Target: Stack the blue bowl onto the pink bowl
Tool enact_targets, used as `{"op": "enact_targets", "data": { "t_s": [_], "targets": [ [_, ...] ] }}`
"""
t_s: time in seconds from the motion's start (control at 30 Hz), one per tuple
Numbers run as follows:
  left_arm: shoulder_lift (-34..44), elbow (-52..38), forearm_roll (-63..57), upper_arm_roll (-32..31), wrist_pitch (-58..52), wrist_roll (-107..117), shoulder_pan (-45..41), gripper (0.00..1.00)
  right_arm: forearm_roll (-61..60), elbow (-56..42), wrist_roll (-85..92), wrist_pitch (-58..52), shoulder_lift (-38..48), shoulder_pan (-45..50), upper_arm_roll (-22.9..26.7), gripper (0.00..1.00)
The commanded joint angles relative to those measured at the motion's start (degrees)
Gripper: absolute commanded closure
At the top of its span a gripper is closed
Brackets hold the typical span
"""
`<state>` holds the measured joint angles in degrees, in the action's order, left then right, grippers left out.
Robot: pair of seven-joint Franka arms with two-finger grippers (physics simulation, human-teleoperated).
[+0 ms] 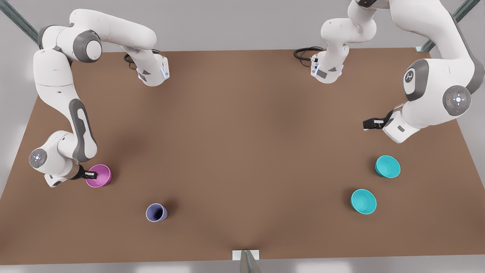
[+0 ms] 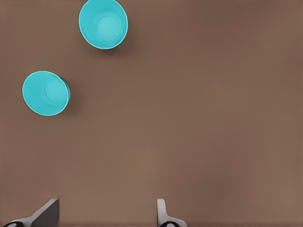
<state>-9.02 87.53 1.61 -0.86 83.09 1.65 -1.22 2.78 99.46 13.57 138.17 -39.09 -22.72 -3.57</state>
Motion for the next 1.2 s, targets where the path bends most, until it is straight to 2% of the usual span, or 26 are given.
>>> {"op": "enact_targets", "data": {
  "t_s": [0.0,0.17,0.3,0.37,0.6,0.67,0.7,0.87,0.9,0.93,1.03,1.1,1.13,1.17],
  "targets": [
    [0.06,-0.08,-0.03,-0.02,-0.12,0.20,-0.01,0.00,0.65,-0.23,1.81,0.88,0.16,0.04,-0.38,0.79],
    [0.06,-0.08,-0.03,-0.02,-0.12,0.20,-0.09,0.00,-1.80,-0.76,2.95,0.09,0.42,-0.22,-4.25,0.79],
    [0.06,-0.08,-0.03,-0.02,-0.12,0.20,-0.09,0.00,-10.77,-1.02,1.64,-5.98,2.97,0.39,-13.21,0.79],
    [0.06,0.01,-0.03,-0.02,-0.12,0.20,-0.09,0.00,-11.39,-3.30,-7.49,-6.77,2.27,4.43,-17.61,0.79],
    [-0.03,0.01,-0.03,0.07,-0.12,0.20,0.08,0.00,-10.69,-23.43,-48.53,-3.17,-9.60,30.80,-17.26,0.79],
    [-0.38,0.01,-0.03,0.07,-0.12,0.20,0.17,0.00,-10.51,-26.42,-60.76,2.27,-13.46,36.51,-17.08,0.79],
    [-0.47,0.01,-0.03,0.07,-0.12,0.20,0.17,0.00,-10.51,-27.56,-64.02,5.27,-15.48,38.62,-16.99,0.79],
    [-2.40,0.27,0.06,0.07,0.05,0.20,1.66,0.00,-10.51,-30.29,-64.19,5.71,-18.65,40.47,-16.99,0.79],
    [-3.36,0.27,0.06,0.07,0.31,0.20,2.01,0.00,-10.51,-30.29,-64.19,5.71,-18.91,40.47,-16.99,0.48],
    [-4.77,0.27,0.06,0.07,2.76,0.38,2.62,0.00,-10.34,-30.29,-64.11,6.76,-19.00,40.99,-16.99,0.00],
    [-6.53,0.10,-0.03,0.16,6.38,-0.59,5.44,0.00,-10.16,-30.46,-64.11,7.38,-18.57,41.00,-16.91,0.00],
    [-10.39,0.45,0.23,4.90,12.00,-17.53,7.02,0.00,-10.16,-31.17,-63.84,5.54,-14.88,37.75,-16.91,0.00],
    [-12.68,0.45,0.58,7.45,15.42,-24.31,7.64,0.00,-8.32,-31.17,-61.30,-2.18,-12.07,32.92,-17.17,0.00],
    [-15.14,0.45,1.28,8.42,18.50,-30.55,9.13,0.00,-8.23,-30.99,-48.75,-14.39,-9.16,27.21,-17.35,0.00]
  ]
}}
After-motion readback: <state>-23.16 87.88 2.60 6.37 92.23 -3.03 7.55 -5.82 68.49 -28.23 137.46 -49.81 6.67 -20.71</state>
